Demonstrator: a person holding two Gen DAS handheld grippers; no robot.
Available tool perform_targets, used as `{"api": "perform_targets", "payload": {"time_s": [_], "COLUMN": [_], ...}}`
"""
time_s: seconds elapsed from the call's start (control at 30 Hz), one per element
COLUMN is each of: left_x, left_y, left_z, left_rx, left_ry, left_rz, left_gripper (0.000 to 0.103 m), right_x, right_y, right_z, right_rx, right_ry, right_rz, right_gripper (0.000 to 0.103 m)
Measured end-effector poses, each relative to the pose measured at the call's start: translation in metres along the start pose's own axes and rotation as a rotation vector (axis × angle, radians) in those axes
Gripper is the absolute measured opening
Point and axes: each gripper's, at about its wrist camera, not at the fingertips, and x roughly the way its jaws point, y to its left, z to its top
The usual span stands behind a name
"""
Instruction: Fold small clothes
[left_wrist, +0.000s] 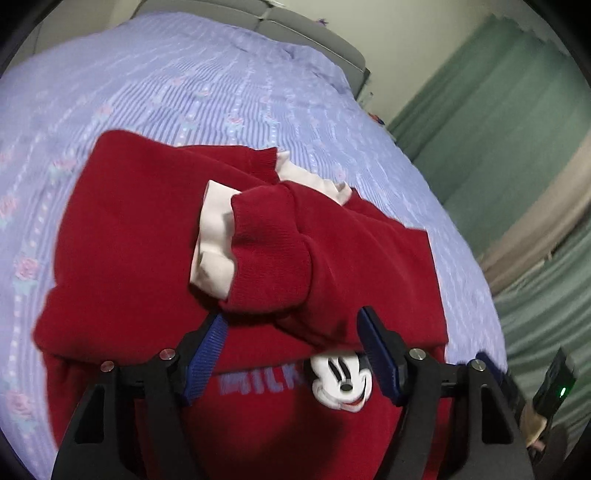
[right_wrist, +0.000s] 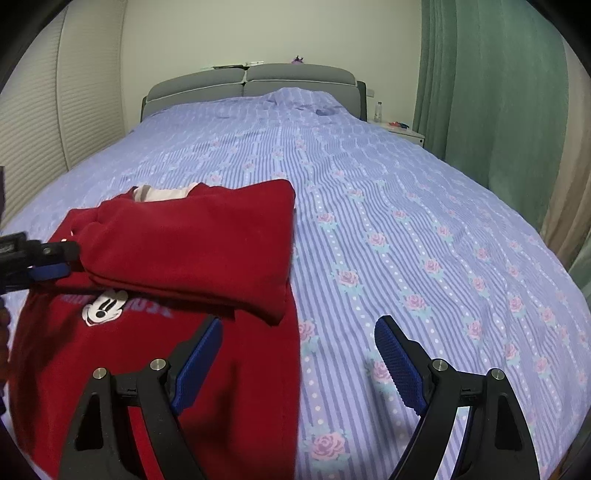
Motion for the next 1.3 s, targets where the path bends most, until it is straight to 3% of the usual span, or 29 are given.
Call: {"api": "perform_targets", "payload": {"time_s": [0.17, 0.23, 0.27, 0.67, 0.73, 0.77, 0.87, 0.93, 1.07, 1.3], "left_x": [0.014, 0.018, 0.017, -0.047, -0.056, -0.058, -0.051, -0.038, -0.027, -0.060], "left_y": [0.002, 0.002, 0.000, -0.057, -0.059, -0.057, -0.042, -0.026, 0.000, -0.004], "left_z": [0.012, 0.018, 0.020, 0.059, 0.061, 0.060, 0.056, 0.047, 0.035, 0.039], "left_rx": [-0.034, -0.050, -0.045, 0.126, 0.144, 0.155, 0.164, 0.134, 0.081, 0.103], "left_ry": [-0.025, -0.031, -0.031, -0.172, -0.196, -0.209, -0.178, -0.151, -0.109, -0.199], "left_rz": [0.015, 0.031, 0.042, -0.120, -0.128, -0.107, -0.076, -0.040, -0.021, -0.024], "left_gripper": [0.071, 0.060, 0.046, 0.032, 0.024, 0.013, 0.013, 0.013, 0.013, 0.013], "right_x": [0.012, 0.017, 0.019, 0.049, 0.049, 0.048, 0.042, 0.040, 0.042, 0.045], "right_y": [-0.010, -0.012, -0.011, 0.003, -0.001, -0.004, -0.020, -0.027, -0.007, 0.016], "right_z": [-0.003, -0.003, -0.002, 0.016, 0.018, 0.019, 0.020, 0.020, 0.020, 0.012], "right_rx": [0.031, 0.046, 0.049, 0.033, 0.038, 0.045, 0.091, 0.126, 0.051, -0.028], "right_ry": [0.020, 0.030, 0.036, 0.064, 0.057, 0.053, 0.028, 0.028, 0.040, 0.066], "right_rz": [0.010, 0.027, 0.036, 0.067, 0.065, 0.062, 0.014, 0.047, 0.051, 0.082], "right_gripper": [0.085, 0.085, 0.084, 0.083, 0.083, 0.083, 0.083, 0.083, 0.083, 0.083]}}
